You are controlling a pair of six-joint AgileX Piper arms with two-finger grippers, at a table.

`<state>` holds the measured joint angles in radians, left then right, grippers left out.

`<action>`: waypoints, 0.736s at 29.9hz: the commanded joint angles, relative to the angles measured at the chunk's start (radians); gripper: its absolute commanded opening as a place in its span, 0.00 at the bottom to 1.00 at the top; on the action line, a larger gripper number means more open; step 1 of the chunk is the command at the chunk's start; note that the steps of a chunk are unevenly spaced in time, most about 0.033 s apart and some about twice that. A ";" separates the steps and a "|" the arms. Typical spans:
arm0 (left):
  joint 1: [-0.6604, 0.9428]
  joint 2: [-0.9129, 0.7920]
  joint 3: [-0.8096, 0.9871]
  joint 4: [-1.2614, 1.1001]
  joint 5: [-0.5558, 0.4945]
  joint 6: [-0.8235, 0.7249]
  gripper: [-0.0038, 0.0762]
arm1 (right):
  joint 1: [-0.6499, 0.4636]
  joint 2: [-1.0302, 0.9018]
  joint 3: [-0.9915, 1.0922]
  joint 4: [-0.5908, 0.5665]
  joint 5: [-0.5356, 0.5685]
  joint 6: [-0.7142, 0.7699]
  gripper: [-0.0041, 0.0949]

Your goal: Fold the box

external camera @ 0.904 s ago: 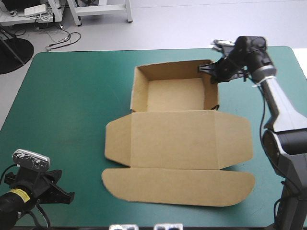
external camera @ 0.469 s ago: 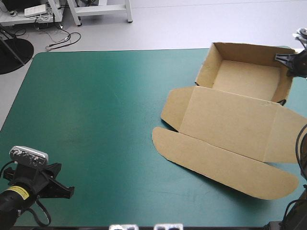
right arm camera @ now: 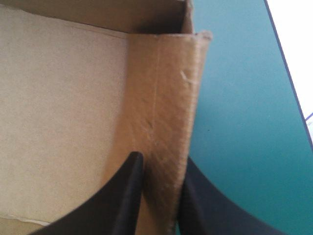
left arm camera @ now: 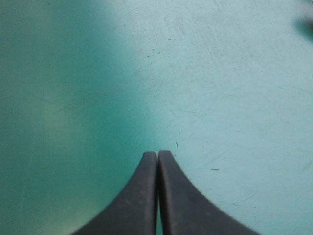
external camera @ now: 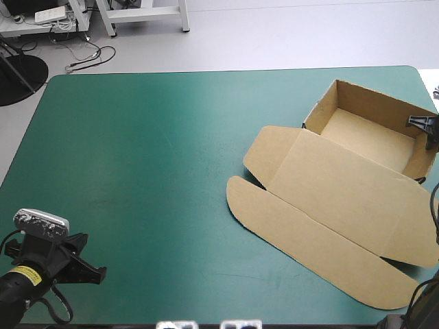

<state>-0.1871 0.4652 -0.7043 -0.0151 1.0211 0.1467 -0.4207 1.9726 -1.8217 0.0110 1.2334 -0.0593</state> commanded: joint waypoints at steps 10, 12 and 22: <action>-0.002 0.009 -0.024 0.023 -0.076 0.001 0.04 | -0.003 -0.185 -0.029 0.017 0.019 -0.052 0.52; -0.002 0.009 -0.024 0.036 -0.078 0.001 0.04 | -0.003 -0.232 -0.029 0.025 0.019 -0.052 0.52; -0.002 0.009 -0.024 0.035 -0.076 0.001 0.04 | 0.063 -0.568 0.138 0.215 0.019 -0.114 0.10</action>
<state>-0.1871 0.4652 -0.7043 0.0205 1.0069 0.1467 -0.3879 1.5375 -1.7424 0.1986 1.2458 -0.1430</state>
